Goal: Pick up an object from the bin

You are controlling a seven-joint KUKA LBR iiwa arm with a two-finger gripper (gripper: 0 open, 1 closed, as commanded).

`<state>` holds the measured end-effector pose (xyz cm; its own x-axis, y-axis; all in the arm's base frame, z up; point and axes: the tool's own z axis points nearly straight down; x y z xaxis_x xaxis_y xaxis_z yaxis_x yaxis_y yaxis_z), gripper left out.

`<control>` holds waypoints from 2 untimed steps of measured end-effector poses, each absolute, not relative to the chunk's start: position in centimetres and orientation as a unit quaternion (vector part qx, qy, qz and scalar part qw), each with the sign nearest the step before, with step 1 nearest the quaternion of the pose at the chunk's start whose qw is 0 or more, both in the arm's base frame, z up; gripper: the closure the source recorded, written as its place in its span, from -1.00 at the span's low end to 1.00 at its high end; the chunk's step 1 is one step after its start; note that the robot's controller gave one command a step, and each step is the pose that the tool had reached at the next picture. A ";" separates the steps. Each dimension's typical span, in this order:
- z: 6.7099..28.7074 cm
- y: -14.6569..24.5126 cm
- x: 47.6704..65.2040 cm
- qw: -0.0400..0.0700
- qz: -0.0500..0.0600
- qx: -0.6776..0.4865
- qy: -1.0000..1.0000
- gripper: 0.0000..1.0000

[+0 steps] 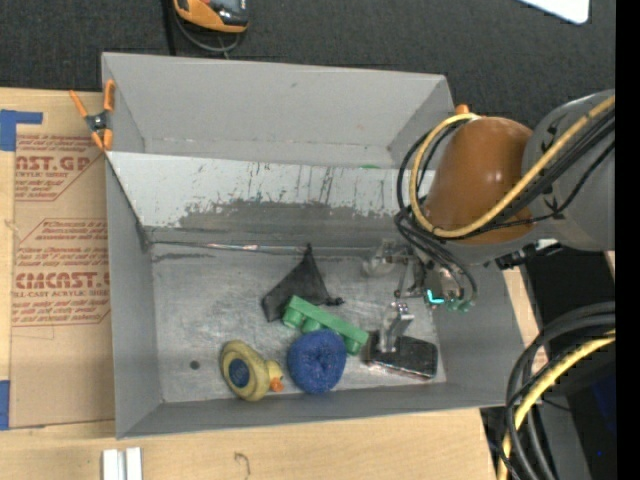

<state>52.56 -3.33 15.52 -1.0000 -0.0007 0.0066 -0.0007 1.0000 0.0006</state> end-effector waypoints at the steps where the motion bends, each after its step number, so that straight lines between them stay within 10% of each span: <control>1: 15.9 -3.3 52.8 0.000 0.000 0.000 -1.000 -1.00; 2: 14.9 -0.2 55.6 -0.001 0.000 -0.014 -1.000 -1.00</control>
Offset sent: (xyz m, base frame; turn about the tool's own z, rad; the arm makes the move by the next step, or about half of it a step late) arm 0.0344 0.0374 -0.0076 0.0319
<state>55.56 -0.17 14.94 -0.9996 0.0273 -0.0023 0.0273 0.9996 0.0007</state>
